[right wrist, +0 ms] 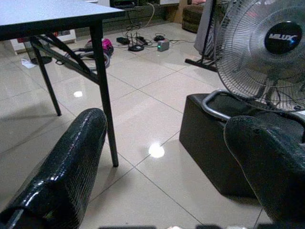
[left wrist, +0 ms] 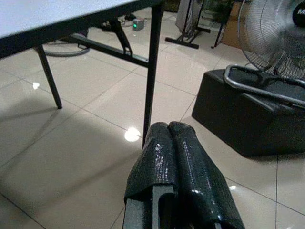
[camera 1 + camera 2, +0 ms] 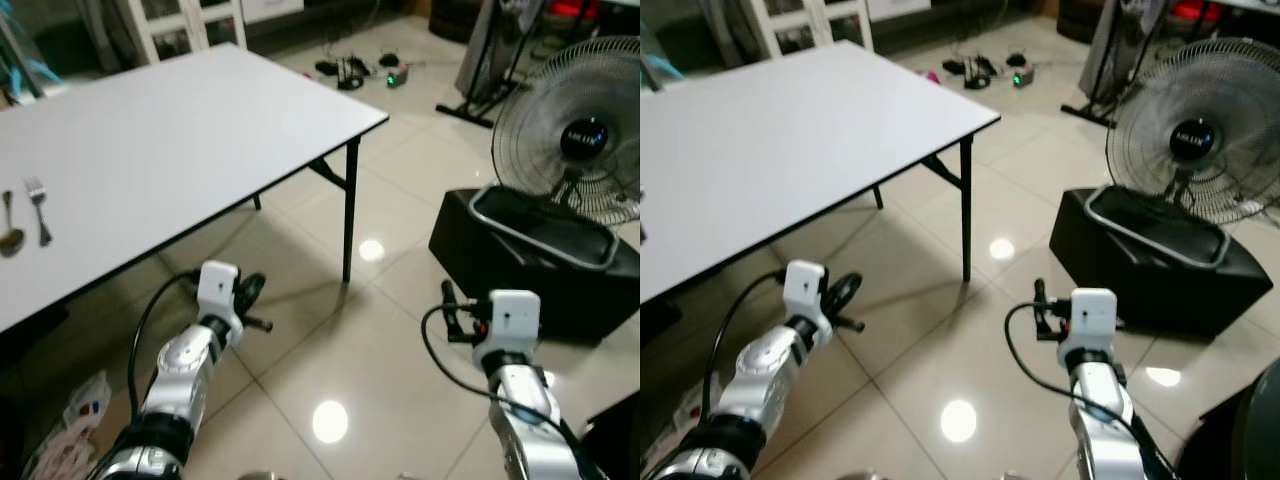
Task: Setting the table
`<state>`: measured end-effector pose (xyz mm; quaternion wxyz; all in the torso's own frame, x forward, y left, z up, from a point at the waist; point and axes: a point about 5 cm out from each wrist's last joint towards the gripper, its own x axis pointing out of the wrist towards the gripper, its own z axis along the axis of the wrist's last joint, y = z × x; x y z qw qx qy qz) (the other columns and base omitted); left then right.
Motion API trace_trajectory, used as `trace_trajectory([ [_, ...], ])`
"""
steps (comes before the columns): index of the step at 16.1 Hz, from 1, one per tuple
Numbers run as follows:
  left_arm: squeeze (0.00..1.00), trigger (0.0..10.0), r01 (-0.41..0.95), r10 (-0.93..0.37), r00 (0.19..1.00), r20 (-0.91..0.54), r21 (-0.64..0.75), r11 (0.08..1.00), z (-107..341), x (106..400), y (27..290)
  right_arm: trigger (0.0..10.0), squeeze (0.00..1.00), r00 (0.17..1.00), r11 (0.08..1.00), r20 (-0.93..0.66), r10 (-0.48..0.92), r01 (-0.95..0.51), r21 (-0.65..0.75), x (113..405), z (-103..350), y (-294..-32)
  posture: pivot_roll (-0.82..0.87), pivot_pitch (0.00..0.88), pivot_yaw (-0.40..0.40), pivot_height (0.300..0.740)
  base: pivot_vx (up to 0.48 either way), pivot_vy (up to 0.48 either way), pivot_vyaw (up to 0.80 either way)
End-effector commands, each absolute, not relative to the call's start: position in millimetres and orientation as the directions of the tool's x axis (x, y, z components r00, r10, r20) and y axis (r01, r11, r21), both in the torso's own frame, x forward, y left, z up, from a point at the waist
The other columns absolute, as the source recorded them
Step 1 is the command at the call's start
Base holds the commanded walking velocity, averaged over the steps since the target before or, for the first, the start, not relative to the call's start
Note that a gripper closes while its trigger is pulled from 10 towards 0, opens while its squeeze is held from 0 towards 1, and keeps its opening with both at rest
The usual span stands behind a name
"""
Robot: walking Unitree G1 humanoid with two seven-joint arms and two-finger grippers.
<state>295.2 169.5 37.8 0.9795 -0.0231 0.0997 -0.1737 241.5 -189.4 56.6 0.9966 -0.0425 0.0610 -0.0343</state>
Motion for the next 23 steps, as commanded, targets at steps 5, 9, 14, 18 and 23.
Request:
trace_trajectory([
  [5,0.00,10.0,0.396,-0.394,0.913,-0.108,-0.006,0.918,63.5,302.4,150.0,10.0,0.00,0.992,0.997,-0.110,-0.065,0.060,-0.053,247.5,62.4,-183.8,-0.01,0.000,0.026,0.718,0.000,0.000,-0.43],
  [9,0.00,10.0,0.413,-0.412,0.906,-0.101,-0.010,0.911,69.0,293.5,141.7,10.0,0.00,0.991,0.998,-0.122,-0.055,0.050,-0.047,247.1,58.9,-185.4,-0.01,0.000,0.023,0.718,0.000,0.000,-0.53],
  [14,0.00,10.0,0.364,-0.367,0.922,-0.123,-0.042,0.930,70.5,289.1,139.5,10.0,0.00,0.990,0.995,-0.132,-0.050,0.038,-0.092,251.5,56.7,-191.9,-0.02,0.000,-0.002,0.718,0.000,0.000,-0.31],
  [18,0.00,10.0,0.374,-0.389,0.909,-0.148,-0.121,0.919,69.4,287.2,132.3,10.0,0.00,0.990,0.993,-0.117,-0.080,0.069,-0.094,256.2,58.5,-199.0,-0.02,0.000,0.013,0.718,0.000,0.000,0.00],
  [23,0.00,10.0,0.345,-0.345,0.926,-0.155,-0.027,0.938,67.2,289.8,142.2,10.0,0.00,0.990,0.991,-0.107,-0.097,0.086,-0.101,252.6,57.4,-207.3,-0.03,0.000,0.007,0.718,0.000,0.000,0.00],
])
